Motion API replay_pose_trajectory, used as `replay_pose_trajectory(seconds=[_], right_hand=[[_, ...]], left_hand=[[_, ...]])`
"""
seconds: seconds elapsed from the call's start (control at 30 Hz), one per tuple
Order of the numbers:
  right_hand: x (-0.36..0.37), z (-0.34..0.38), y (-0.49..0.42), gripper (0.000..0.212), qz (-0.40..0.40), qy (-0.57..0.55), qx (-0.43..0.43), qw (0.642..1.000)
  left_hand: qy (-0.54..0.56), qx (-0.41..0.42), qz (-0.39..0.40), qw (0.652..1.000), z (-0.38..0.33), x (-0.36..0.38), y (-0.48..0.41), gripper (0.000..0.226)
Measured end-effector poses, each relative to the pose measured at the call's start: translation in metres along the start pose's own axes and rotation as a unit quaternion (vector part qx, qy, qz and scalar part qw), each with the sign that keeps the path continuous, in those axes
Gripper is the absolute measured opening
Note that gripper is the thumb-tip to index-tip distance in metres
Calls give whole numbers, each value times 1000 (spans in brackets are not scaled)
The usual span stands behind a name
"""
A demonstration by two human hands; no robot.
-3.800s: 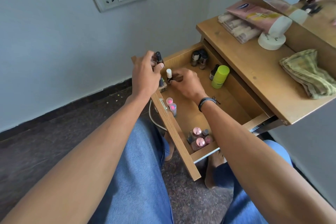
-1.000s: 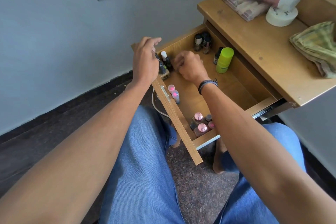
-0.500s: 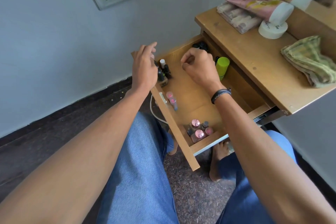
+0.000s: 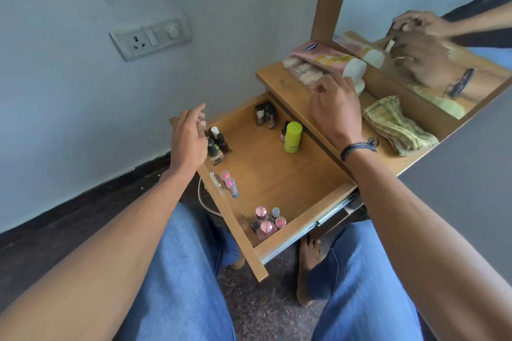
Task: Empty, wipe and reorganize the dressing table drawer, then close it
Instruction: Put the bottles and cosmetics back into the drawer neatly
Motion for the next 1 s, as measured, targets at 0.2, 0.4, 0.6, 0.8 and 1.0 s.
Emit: replay_pose_trajectory(seconds=[0.2,0.4,0.6,0.8,1.0], right_hand=[[-30,-17,1,18,-151,-22,80,985],[-47,-38,3,51,-211,-28,144,966],[-32,-43,-5,59,-144,-30,155,977],[-32,-41,-8,47,-134,-32,148,979],[-37,-42,-5,31,-158,-25,141,977]], left_hand=[[-33,-4,21,999,-14,-1,-7,37],[39,-4,52,998,-91,3,-28,42],[99,67,109,987,-181,18,-55,48],[130,91,203,966,-234,50,-50,53],[149,53,203,966,-222,52,-40,54]])
Point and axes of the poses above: each hand's wrist, its own y-axis away from the middle knuckle, its own x-axis out of the palm, z = x × y, the point moved 9 cm from there along -y, towards the middle knuckle, and after that the axes turned 14 degrees about -y, right-handed, at the moved point
